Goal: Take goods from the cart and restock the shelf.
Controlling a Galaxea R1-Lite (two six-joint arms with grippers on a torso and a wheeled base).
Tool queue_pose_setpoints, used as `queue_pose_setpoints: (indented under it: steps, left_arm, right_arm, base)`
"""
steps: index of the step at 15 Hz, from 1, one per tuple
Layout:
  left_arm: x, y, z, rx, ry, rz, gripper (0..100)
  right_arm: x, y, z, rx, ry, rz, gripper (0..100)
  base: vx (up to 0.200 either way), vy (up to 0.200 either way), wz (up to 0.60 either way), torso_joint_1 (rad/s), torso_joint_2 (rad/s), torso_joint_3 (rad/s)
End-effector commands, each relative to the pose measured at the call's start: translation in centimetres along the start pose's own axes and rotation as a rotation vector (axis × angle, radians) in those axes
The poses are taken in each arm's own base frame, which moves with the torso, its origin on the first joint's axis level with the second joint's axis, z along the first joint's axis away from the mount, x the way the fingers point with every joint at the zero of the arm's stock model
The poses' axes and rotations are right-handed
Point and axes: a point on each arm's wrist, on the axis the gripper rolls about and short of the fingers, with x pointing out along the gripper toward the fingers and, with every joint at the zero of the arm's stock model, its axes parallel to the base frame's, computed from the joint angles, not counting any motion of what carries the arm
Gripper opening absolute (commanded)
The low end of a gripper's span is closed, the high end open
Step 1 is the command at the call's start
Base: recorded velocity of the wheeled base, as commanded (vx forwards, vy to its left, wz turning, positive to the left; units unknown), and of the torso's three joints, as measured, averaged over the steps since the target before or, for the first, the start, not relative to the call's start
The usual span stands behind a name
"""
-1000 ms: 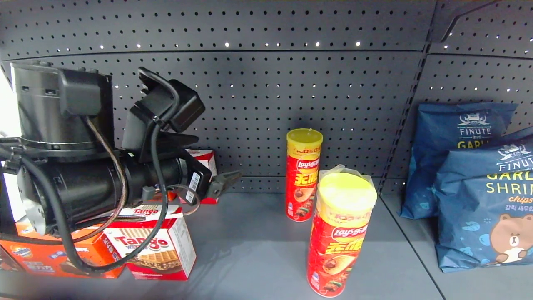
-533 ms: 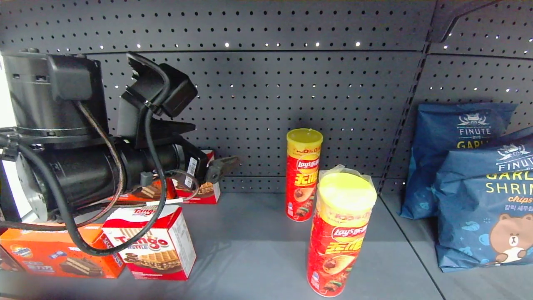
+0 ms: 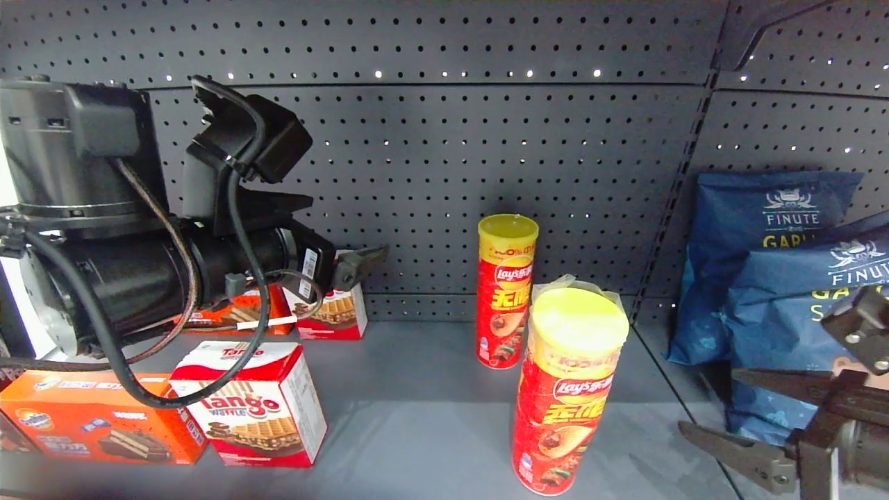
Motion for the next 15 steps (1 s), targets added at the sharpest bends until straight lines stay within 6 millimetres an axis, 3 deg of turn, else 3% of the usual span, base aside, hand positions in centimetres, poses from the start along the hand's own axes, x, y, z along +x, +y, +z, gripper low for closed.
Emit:
queue_pose_setpoints:
  steps: [1, 10, 15]
  left_arm:
    - [0.2, 0.0, 0.1, 0.002, 0.001, 0.0, 100]
    - [1.1, -0.1, 0.5, 0.057, -0.006, -0.002, 100]
    - [0.9, -0.3, 0.3, 0.058, -0.003, -0.008, 100]
  right_arm:
    - [2.5, 0.4, -1.1, 0.003, 0.11, 0.007, 100]
    - [4.9, 0.4, -1.3, 0.007, 0.178, -0.017, 100]
    - [5.7, 0.8, -0.1, -0.005, 0.156, 0.004, 100]
  base:
    - [0.0, 0.0, 0.0, 0.0, 0.0, 0.0]
    - [0.0, 0.0, 0.0, 0.0, 0.0, 0.0]
    - [0.0, 0.0, 0.0, 0.0, 0.0, 0.0]
